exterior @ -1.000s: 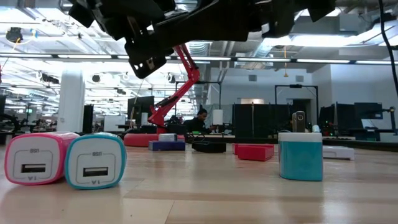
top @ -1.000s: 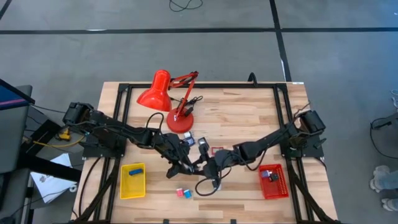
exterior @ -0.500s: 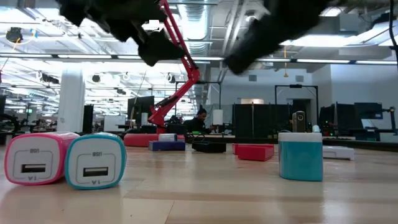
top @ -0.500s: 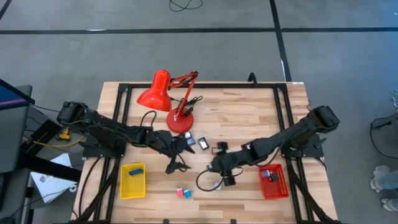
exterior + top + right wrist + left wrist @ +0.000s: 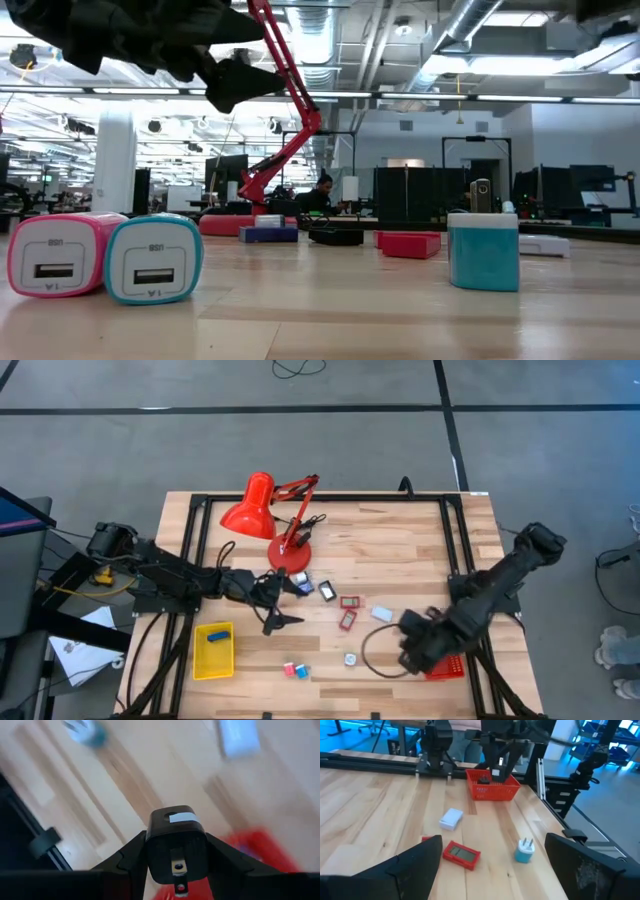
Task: Pick & Place Office items
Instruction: Put the black charger adapter into the red bin
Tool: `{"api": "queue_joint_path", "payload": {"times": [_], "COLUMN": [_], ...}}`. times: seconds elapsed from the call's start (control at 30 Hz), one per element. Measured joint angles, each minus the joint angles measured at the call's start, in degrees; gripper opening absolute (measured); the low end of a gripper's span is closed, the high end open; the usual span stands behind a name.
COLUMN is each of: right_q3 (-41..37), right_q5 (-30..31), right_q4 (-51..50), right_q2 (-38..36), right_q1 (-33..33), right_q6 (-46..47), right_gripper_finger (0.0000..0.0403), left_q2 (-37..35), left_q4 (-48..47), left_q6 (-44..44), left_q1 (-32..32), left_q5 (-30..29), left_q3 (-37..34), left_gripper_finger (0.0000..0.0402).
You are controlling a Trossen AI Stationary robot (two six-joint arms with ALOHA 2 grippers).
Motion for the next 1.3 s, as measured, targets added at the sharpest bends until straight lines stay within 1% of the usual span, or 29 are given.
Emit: {"api": "queue_joint_path", "payload": {"times": [0.07, 0.27, 0.43, 0.57, 0.83, 0.9, 1.0, 1.03, 1.17, 1.3], "right_q3": [0.0, 0.0, 0.0, 0.0, 0.0, 0.0, 0.0, 0.0, 0.0, 0.0], "right_q5": [0.0, -0.6, -1.9, -3.8, -4.8, -7.0, -12.3, -12.7, -12.8, -12.8], "right_q4": [-2.0, -4.2, -7.0, -7.8, -5.5, -5.5, -5.5, -5.3, -4.4, -3.8], "right_q2": [0.4, 1.7, 2.0, 3.9, 9.4, 10.9, 12.8, 13.2, 13.9, 13.9], "right_q1": [3.4, 11.6, 17.1, 19.5, 19.7, 19.3, 18.5, 18.3, 18.2, 18.2], "right_q6": [7.3, 20.4, 34.6, 41.0, 42.0, 41.2, 39.7, 39.3, 38.9, 37.4], "right_gripper_finger": [0.0151, 0.0152, 0.0151, 0.0154, 0.0153, 0.0156, 0.0157, 0.0157, 0.0158, 0.0172], "left_q2": [0.0, 0.0, 0.0, 0.0, 0.0, 0.0, 0.0, 0.0, 0.0, 0.0], "left_q4": [-0.1, 0.1, 0.1, 0.1, 0.1, 0.1, 0.1, 0.1, 0.1, 0.1], "left_q6": [0.0, 0.0, 0.0, 0.0, 0.0, 0.0, 0.0, 0.0, 0.0, -0.1], "left_q1": [-0.3, -1.4, -2.0, -2.1, -2.1, -2.1, -2.1, -2.0, -2.0, -2.0], "left_q5": [0.0, 0.0, 0.0, -0.1, -0.2, -0.2, -0.2, -0.2, -0.1, 0.1], "left_q3": [-0.2, -0.2, -0.2, -0.2, -0.2, -0.2, -0.2, -0.2, -0.2, -0.2], "left_gripper_finger": [0.0349, 0.0349, 0.0349, 0.0349, 0.0349, 0.0349, 0.0349, 0.0349, 0.0349, 0.0349]}}
